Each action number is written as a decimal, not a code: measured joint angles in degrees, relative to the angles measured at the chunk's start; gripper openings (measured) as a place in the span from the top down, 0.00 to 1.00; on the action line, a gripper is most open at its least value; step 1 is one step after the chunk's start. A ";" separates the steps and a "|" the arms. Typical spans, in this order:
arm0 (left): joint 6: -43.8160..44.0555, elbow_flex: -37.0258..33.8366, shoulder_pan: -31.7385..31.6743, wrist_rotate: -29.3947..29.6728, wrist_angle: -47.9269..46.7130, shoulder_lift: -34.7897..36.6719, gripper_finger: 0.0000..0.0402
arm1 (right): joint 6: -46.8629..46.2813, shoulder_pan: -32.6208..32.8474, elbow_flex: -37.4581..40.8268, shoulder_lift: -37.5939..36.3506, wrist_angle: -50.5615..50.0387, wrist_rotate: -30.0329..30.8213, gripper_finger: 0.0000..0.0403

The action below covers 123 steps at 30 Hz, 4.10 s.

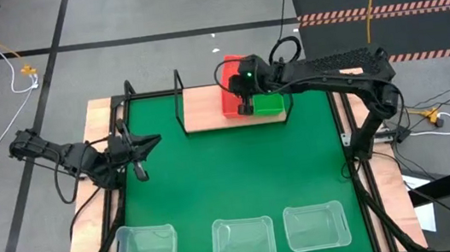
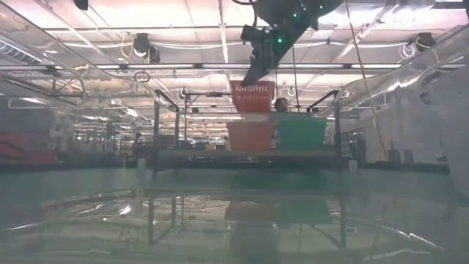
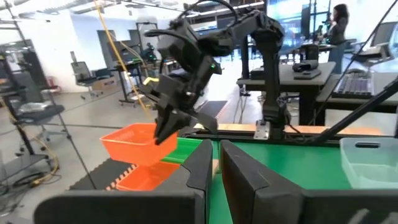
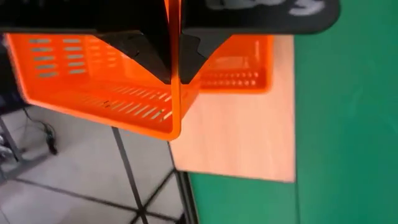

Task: Stack baskets on shelf by color
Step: Stack the orange bin on the orange bins on the shelf, then put the right transparent bin on the shelf

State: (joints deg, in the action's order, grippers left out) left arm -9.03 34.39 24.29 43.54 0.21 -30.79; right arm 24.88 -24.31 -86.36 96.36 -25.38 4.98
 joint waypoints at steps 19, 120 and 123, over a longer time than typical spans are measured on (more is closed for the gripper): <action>1.12 0.00 -2.65 0.55 0.02 -0.33 0.91 | 3.97 1.03 9.61 0.11 9.35 -8.14 0.99; -25.96 -0.04 -22.84 -15.18 24.45 -14.91 0.91 | -10.28 57.75 23.85 -12.09 -11.00 -0.58 0.80; -24.67 -0.04 -22.84 -15.16 23.37 -14.93 0.91 | -7.43 56.63 23.86 -10.71 -10.37 -0.66 0.80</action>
State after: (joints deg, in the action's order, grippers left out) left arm -33.70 34.35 1.45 28.38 23.58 -45.71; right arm 17.45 32.33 -62.50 85.64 -35.74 4.32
